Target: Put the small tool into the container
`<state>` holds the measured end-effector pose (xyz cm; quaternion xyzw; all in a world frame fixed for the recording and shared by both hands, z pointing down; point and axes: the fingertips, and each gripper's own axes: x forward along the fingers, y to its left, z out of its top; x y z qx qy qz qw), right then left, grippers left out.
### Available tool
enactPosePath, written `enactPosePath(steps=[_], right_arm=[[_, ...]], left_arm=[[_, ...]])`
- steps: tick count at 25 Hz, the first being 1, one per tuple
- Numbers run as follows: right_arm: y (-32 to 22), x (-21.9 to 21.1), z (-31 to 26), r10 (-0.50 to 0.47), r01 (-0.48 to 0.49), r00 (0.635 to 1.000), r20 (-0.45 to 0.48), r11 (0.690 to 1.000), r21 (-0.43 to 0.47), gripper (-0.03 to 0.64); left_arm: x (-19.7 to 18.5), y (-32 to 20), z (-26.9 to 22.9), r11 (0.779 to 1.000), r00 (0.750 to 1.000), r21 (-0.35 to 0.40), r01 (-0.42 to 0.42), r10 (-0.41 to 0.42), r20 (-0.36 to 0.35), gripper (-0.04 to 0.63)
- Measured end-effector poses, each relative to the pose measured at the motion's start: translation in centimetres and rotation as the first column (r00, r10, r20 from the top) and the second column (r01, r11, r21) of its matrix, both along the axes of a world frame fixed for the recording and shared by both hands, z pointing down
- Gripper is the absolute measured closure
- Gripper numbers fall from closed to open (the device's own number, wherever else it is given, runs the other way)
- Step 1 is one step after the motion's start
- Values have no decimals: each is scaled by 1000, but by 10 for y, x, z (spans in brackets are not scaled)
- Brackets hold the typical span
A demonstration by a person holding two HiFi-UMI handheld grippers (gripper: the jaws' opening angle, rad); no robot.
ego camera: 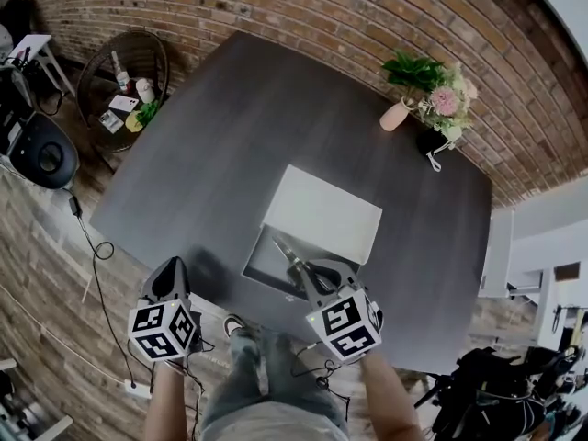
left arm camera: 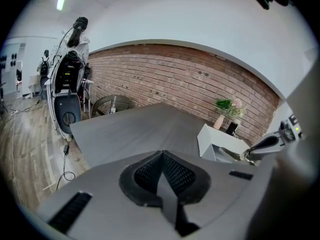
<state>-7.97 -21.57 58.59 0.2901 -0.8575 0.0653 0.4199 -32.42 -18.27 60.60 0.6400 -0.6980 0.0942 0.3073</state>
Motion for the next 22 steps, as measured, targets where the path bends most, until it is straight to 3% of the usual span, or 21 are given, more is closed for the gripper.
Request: enactPosePath(steps=[22], right_arm=[[-24,6,30,-79,105,970,-229,989,102,598]], left_arm=[[4,-4,1,1000,1000,-12,-10,11,28,595]])
